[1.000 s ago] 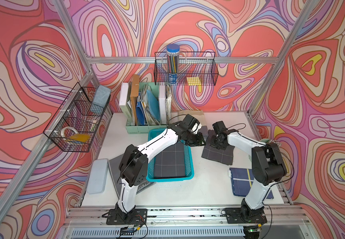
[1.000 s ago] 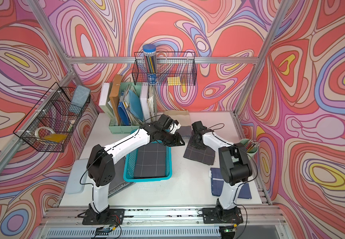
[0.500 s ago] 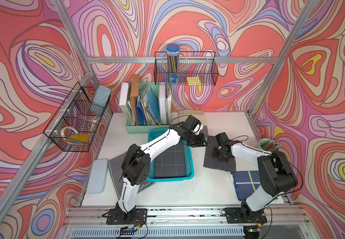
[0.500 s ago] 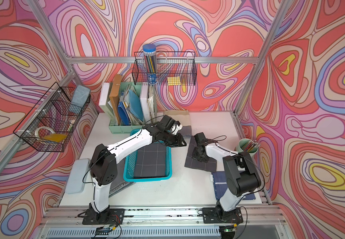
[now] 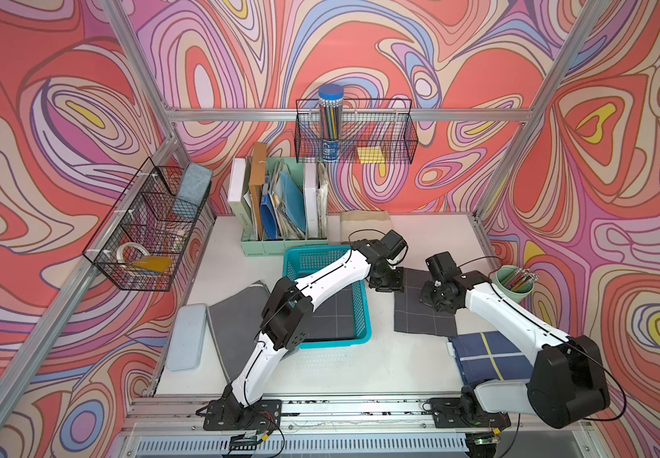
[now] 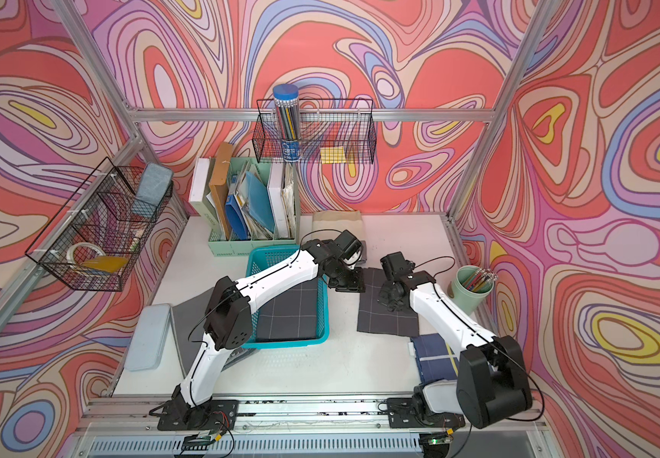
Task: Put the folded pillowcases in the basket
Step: Move the pillowcase to the center of the board, then pick up the pillowcase from the center of the board.
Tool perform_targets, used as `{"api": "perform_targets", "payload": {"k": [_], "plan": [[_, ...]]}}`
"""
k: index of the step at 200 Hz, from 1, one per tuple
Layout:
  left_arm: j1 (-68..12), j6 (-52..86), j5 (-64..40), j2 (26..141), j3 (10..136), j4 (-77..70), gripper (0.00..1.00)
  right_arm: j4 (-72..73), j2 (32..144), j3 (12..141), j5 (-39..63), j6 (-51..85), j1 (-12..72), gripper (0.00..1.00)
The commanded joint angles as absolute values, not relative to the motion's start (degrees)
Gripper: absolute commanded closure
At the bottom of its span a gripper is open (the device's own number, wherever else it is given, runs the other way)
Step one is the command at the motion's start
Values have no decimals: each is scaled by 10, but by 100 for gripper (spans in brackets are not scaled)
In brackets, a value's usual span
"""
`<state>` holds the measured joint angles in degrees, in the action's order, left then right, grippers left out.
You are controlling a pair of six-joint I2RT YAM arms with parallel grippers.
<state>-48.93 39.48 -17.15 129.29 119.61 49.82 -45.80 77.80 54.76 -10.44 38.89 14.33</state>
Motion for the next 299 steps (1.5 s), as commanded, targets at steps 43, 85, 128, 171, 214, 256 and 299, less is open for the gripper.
{"api": "perform_targets", "payload": {"k": [43,85,128,171,214,256,299], "plan": [[-505,428,-130,1368,1248,551,52,-401,883,567,-139,395,59,100],[-506,445,-154,1398,1268,532,50,-392,939,578,-151,386,53,100],[-505,464,-147,1426,1277,522,48,-381,968,567,-148,376,52,100],[-505,466,-137,1437,1276,497,46,-369,977,556,-138,373,51,100],[-505,471,-175,1441,1250,433,46,-362,980,554,-122,365,50,100],[-505,475,-155,1444,1236,444,48,-361,986,557,-95,361,51,100],[-504,477,-173,1445,1227,431,49,-360,991,557,-74,356,51,100]]}}
